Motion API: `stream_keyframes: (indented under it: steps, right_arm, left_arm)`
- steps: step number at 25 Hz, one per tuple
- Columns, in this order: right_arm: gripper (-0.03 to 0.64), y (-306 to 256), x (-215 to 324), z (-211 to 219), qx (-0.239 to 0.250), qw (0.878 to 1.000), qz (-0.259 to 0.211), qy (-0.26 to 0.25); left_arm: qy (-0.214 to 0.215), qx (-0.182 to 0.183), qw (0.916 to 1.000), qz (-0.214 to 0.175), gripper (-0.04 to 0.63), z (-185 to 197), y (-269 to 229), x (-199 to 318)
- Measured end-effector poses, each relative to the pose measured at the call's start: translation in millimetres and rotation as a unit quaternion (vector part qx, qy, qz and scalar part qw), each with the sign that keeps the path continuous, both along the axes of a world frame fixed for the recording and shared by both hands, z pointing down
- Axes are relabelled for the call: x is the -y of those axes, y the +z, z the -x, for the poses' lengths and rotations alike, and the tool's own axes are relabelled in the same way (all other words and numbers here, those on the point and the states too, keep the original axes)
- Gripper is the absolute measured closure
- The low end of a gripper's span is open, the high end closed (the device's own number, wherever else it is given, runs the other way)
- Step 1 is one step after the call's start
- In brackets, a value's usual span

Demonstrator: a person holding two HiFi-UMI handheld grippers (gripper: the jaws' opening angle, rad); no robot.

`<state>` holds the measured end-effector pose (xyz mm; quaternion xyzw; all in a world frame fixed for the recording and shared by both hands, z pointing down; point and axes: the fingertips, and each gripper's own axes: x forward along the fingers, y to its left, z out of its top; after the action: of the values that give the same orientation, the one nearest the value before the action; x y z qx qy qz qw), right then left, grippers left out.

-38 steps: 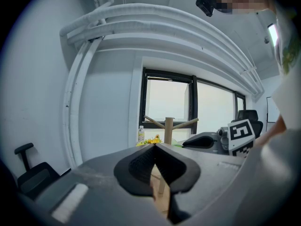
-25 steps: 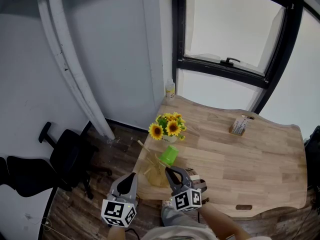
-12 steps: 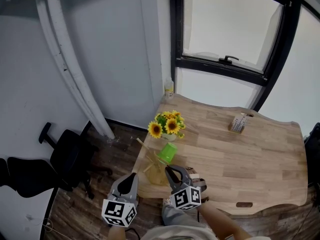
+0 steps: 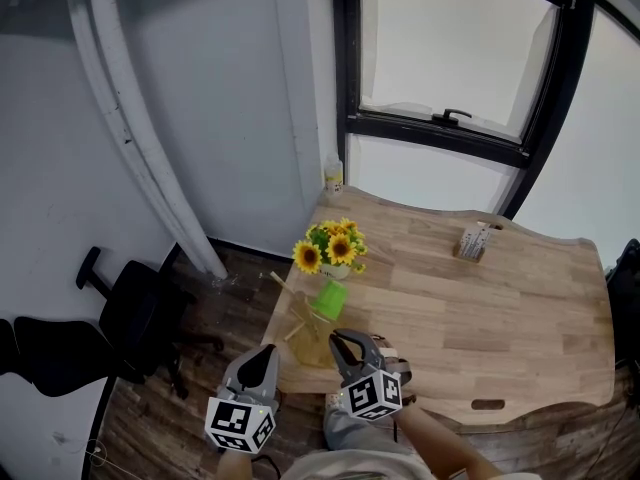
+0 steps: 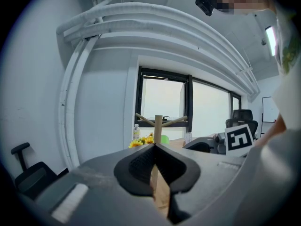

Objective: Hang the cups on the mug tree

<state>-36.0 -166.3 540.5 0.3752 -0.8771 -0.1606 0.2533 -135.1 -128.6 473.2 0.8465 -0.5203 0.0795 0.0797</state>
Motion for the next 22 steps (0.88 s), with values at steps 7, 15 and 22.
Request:
stream_keyframes:
  steps: [7, 15, 22]
  right_arm:
    - [0.583, -25, -5, -9, 0.07, 0.997, 0.023, 0.029]
    - [0.614, -63, -14, -23, 0.135, 0.989, 0.016, 0.056]
    - [0.614, -86, -29, -31, 0.182, 0.981, 0.033, 0.066]
  left_arm:
    - [0.007, -0.005, 1.0, 0.0, 0.591, -5, -1, -5]
    - [0.018, -0.013, 0.9997, -0.008, 0.591, -15, -9, -9]
    - [0.036, -0.022, 0.9991, -0.007, 0.591, -32, -11, -13]
